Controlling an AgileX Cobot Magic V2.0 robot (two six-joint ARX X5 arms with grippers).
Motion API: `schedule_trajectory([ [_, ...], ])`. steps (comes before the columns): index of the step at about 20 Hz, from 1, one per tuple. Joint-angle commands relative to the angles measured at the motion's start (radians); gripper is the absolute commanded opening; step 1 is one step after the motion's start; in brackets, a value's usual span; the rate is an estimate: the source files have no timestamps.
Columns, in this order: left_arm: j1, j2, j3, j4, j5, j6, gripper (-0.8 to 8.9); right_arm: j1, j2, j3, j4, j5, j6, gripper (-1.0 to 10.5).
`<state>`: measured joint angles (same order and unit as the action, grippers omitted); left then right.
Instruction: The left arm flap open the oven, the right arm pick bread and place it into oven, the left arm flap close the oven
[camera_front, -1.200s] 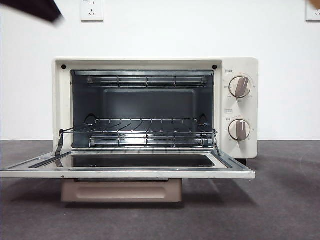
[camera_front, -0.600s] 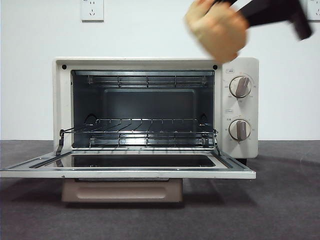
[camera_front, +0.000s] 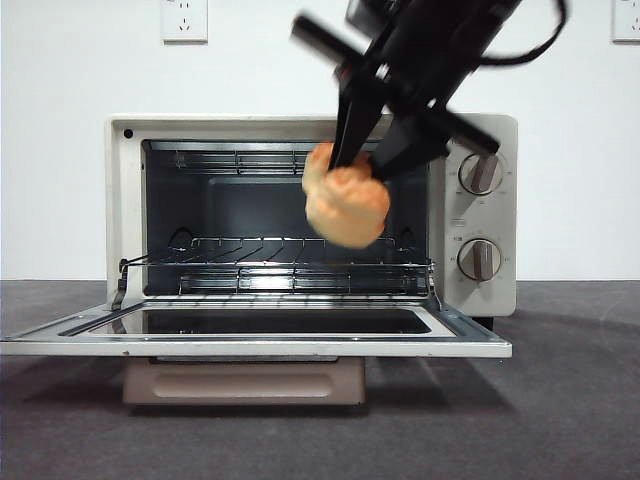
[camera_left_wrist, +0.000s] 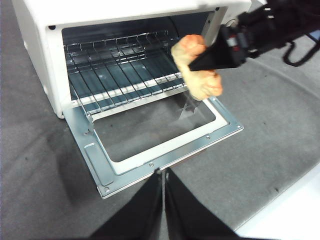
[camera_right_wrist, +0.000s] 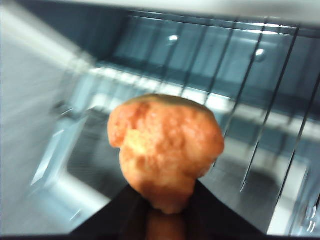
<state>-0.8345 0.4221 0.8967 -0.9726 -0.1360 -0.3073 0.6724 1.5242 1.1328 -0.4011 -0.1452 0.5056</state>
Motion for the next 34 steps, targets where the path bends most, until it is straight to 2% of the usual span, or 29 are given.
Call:
schedule_trajectory([
  [1, -0.009, 0.0, 0.014, -0.007, -0.006, -0.008, 0.1, 0.008, 0.07, 0.05, 0.028, 0.047, 0.007, 0.6],
  [4, -0.009, 0.0, 0.014, -0.017, -0.006, -0.006, 0.11, 0.006, 0.111, 0.053, 0.091, 0.072, 0.011, 0.6],
  [9, -0.009, 0.0, 0.014, -0.021, -0.006, 0.016, 0.1, 0.005, 0.123, 0.053, 0.161, 0.176, 0.023, 0.6],
  [17, -0.009, 0.0, 0.014, -0.023, -0.006, 0.071, 0.1, -0.002, 0.123, 0.053, 0.18, 0.202, 0.033, 0.7],
  [26, -0.009, 0.0, 0.014, -0.022, -0.006, 0.082, 0.1, -0.002, 0.123, 0.053, 0.179, 0.206, 0.038, 4.0],
  [34, -0.009, 0.005, 0.014, -0.025, -0.007, 0.08, 0.1, -0.002, 0.103, 0.053, 0.158, 0.201, 0.033, 4.3],
])
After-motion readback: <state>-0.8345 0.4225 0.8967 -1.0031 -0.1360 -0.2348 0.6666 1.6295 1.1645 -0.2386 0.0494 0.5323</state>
